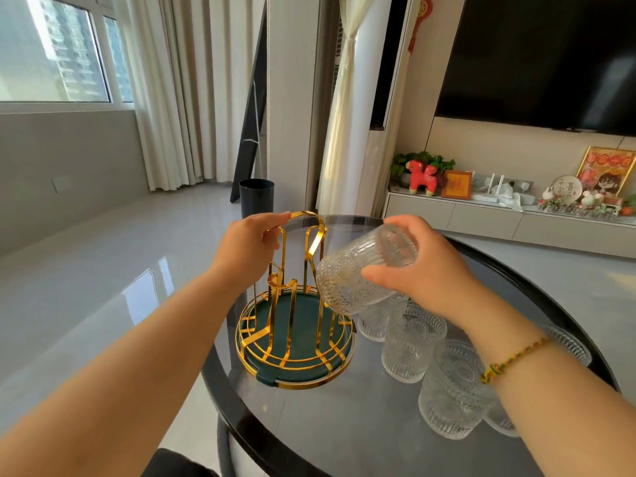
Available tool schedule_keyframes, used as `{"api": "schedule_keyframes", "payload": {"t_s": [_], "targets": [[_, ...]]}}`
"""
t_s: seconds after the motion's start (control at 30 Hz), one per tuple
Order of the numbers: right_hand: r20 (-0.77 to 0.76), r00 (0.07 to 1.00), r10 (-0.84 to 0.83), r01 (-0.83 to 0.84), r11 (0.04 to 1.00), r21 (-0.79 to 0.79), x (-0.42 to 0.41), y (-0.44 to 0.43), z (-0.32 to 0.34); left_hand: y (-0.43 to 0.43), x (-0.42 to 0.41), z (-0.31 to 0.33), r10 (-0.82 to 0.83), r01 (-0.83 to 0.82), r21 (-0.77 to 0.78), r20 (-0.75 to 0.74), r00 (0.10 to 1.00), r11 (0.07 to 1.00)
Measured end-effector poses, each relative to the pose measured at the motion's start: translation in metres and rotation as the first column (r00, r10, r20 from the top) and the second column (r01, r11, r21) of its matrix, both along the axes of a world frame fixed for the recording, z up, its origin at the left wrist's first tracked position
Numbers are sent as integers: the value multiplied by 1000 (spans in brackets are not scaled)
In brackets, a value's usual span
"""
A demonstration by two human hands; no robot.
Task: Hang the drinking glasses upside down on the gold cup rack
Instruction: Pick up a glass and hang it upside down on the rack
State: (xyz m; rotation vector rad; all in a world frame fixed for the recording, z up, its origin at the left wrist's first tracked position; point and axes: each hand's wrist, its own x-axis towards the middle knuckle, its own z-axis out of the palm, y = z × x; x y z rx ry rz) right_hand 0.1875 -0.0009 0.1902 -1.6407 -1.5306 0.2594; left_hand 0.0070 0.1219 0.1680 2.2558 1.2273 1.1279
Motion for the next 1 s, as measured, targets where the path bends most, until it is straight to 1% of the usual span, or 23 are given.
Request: {"api": "schedule_keyframes", "payload": {"t_s": [0.17,0.3,0.43,0.77,1.0], "targets": [[149,988,52,-30,989,-146,-11,22,-4,-1,-1,-2,6,-6,-25,23,1000,1000],[213,972,95,-43,971,-234,-22,34,-14,0,2,-2,13,-12,-24,16,1000,1000],[232,962,143,-64,945,-320,-31,44,-23,-1,2,-3,21,-20,-23,27,999,1000],[239,963,126,-42,944,-328,-28,48,-30,-1,4,-7,38,-39,26,42,998,999],[234,967,104,-33,957,-288,-30,50,-36,-1,5,-8,59,-60,16,22,998,998]]}}
